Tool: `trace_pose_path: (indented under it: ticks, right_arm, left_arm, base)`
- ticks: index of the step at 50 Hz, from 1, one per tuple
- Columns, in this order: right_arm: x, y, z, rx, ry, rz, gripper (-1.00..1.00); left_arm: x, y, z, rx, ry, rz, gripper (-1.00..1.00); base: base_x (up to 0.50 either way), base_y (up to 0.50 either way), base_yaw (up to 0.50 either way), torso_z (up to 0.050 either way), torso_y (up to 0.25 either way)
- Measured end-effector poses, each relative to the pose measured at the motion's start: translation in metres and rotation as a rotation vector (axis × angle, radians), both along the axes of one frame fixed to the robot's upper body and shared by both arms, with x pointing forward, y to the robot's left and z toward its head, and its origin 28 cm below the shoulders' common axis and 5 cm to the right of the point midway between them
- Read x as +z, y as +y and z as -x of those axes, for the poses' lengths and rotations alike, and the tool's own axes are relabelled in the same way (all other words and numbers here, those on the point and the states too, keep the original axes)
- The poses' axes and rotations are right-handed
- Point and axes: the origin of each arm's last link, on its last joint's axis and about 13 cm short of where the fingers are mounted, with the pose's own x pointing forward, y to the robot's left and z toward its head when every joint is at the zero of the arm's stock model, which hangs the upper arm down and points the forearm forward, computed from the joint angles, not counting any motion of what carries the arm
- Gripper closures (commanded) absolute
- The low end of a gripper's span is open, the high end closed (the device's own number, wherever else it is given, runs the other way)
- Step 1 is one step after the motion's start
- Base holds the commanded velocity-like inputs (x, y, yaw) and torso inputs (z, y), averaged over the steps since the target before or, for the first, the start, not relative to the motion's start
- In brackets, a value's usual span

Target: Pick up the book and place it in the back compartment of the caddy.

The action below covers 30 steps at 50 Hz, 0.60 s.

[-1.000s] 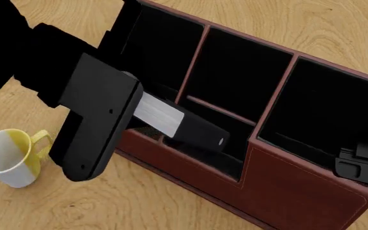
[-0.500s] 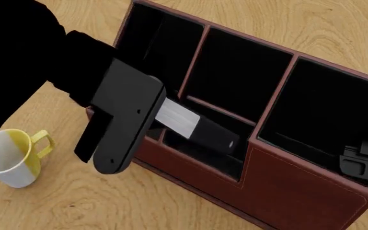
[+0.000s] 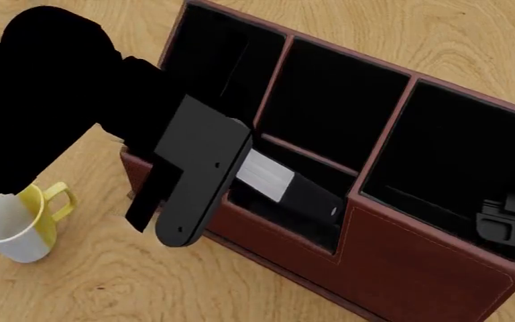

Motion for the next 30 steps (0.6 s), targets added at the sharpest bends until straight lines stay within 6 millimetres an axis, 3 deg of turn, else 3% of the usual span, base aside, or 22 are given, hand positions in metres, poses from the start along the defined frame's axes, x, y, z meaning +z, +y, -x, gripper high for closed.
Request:
trace_pose_path:
  ticks: [30]
  right_arm:
    - [-0.002,-0.002,0.0,-0.014,0.007,-0.001,-1.0]
  left_arm:
    - [-0.016,-0.011,-0.016,-0.009,0.019,-0.017,1.0]
  base:
    - [0.0,0.0,0.0,0.0,0.001]
